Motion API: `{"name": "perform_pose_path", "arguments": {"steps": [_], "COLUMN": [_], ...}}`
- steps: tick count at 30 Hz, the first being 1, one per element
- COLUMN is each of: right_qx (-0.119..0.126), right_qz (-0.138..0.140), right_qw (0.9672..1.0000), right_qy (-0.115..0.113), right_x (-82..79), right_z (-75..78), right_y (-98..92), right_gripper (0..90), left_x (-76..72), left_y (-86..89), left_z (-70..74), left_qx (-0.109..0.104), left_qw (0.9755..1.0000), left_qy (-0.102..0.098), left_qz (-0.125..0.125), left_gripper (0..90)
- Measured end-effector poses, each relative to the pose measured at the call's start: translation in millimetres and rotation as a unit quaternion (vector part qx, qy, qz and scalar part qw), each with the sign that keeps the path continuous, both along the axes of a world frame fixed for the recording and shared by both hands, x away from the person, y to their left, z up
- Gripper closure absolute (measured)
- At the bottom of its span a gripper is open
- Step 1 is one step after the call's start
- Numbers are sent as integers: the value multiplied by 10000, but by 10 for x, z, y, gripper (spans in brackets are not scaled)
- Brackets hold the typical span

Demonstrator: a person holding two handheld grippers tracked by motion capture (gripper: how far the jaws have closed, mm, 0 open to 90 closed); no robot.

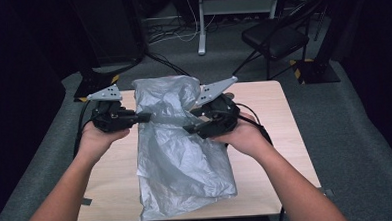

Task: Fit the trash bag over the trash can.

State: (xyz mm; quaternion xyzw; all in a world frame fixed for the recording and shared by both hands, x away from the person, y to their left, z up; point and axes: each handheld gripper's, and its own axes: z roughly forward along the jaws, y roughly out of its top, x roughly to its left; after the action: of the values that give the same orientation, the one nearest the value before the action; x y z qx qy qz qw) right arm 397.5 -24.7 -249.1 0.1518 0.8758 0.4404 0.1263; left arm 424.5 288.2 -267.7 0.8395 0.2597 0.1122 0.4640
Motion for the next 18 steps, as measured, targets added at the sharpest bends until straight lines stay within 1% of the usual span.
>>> {"name": "perform_pose_path", "arguments": {"steps": [1, 2, 5, 8, 9, 10, 11, 12, 13, 14, 15, 16, 17, 18], "right_qx": [0, 20, 54, 231, 256, 280, 280, 324, 324, 375, 400, 375, 375, 314], "right_qz": [0, -15, 4, 193, 238, 343, 343, 503, 503, 667, 772, 844, 844, 928], "right_qw": [10000, 10000, 10000, 9995, 9993, 9989, 9989, 9980, 9980, 9967, 9958, 9953, 9953, 9948], "right_qy": [0, 34, 14, 86, 104, 171, 171, 224, 224, 272, 292, 300, 300, 292], "right_x": [0, -31, -125, -251, -285, -347, -347, -411, -411, -463, -491, -508, -508, -528], "right_z": [0, 5, 19, 16, 8, -14, -14, -44, -44, -76, -103, -126, -126, -172], "right_y": [0, -40, -140, -245, -265, -290, -290, -299, -299, -294, -284, -270, -270, -244], "right_gripper": [463, 462, 444, 437, 435, 429, 429, 427, 427, 427, 425, 423, 423, 423], "left_x": [-2, -4, -18, -29, -31, -36, -42, -50, -56, -60, -66, -69, -69, -69], "left_y": [3, 5, 11, 24, 27, 29, 30, 30, 31, 31, 30, 29, 29, 29], "left_z": [1, 4, 14, 25, 27, 28, 27, 27, 26, 25, 25, 24, 24, 24], "left_qx": [-2, 6, 12, -11, -6, -3, -10, -11, -16, -15, -13, -4, -4, 0], "left_qw": [10000, 10000, 10000, 10000, 10000, 10000, 10000, 10000, 10000, 10000, 10000, 10000, 10000, 10000], "left_qy": [16, 26, 36, 25, 18, 18, 9, 5, 1, -2, -5, -7, -7, -8], "left_qz": [-8, -12, 7, 24, 29, 38, 48, 50, 50, 54, 63, 54, 54, 53], "left_gripper": [848, 848, 848, 848, 848, 847, 847, 848, 848, 847, 847, 847, 847, 847]}}
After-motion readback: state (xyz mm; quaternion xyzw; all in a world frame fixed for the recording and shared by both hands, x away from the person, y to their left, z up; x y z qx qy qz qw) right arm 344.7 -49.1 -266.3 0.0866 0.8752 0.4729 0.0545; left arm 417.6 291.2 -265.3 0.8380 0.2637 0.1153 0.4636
